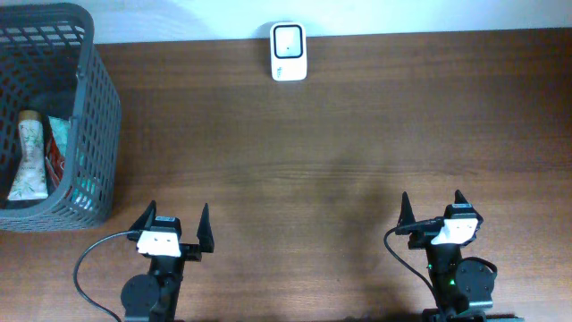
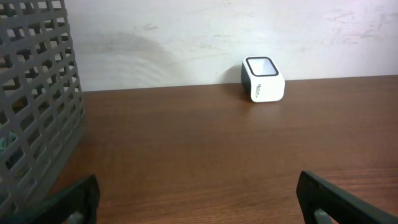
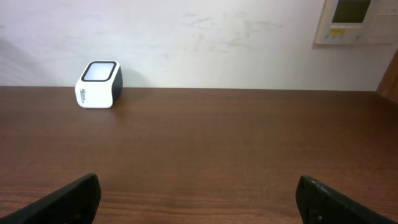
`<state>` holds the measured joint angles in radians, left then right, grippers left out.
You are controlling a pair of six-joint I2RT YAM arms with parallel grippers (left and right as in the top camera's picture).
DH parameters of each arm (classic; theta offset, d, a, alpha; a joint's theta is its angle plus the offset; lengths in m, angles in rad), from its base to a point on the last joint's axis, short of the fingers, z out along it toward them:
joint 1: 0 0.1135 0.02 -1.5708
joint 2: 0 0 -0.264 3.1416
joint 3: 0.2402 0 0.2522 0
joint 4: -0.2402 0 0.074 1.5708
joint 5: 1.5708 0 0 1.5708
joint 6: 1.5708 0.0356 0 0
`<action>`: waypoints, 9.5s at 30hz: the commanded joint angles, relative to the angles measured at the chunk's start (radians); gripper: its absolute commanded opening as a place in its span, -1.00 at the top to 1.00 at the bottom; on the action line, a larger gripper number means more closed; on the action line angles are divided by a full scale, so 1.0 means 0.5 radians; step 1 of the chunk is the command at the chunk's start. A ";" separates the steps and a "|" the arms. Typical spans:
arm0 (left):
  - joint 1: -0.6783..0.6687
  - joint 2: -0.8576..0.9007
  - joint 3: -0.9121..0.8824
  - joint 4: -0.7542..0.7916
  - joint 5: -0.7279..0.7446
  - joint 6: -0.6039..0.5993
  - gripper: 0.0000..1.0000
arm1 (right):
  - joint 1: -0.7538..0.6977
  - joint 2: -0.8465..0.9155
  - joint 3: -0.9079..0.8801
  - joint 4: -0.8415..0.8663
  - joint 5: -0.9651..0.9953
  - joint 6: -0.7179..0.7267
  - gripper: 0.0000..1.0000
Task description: Scan the item barcode
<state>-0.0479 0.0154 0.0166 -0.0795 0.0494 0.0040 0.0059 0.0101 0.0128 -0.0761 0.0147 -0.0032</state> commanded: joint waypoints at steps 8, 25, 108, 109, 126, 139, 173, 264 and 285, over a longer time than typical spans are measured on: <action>0.010 -0.019 -0.014 0.043 0.068 0.023 -0.98 | -0.011 -0.014 -0.014 -0.008 0.032 0.008 -0.97; 0.010 0.071 0.378 1.795 0.487 0.023 -0.98 | -0.011 -0.013 -0.014 -0.008 0.032 0.008 -0.97; 1.115 3.781 3.799 -1.032 -0.274 0.414 -0.98 | -0.011 -0.013 -0.014 -0.008 0.032 0.008 -0.97; 1.127 3.809 3.799 -1.075 -0.260 0.414 -0.98 | -0.011 -0.013 -0.014 -0.008 0.031 0.008 -0.97; 1.171 4.316 3.798 -1.411 0.252 0.414 -0.38 | -0.011 -0.013 -0.014 -0.008 0.031 0.008 -0.97; 1.183 4.545 3.796 -1.588 0.097 0.390 -0.29 | -0.011 -0.013 -0.014 -0.008 0.032 0.008 -0.97; 0.486 3.603 4.673 -1.682 1.599 -0.797 1.00 | -0.011 -0.013 -0.014 -0.008 0.032 0.008 -0.97; 1.231 4.558 3.799 -1.867 -0.271 0.294 1.00 | -0.011 -0.013 -0.014 -0.008 0.032 0.008 -0.97; 1.204 3.924 4.659 -1.950 1.262 -0.202 1.00 | -0.011 -0.013 -0.014 -0.008 0.032 0.008 -0.97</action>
<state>0.5621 2.0678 2.3108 -1.0927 0.4965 -0.0883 0.0059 0.0109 0.0128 -0.0757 0.0181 -0.0029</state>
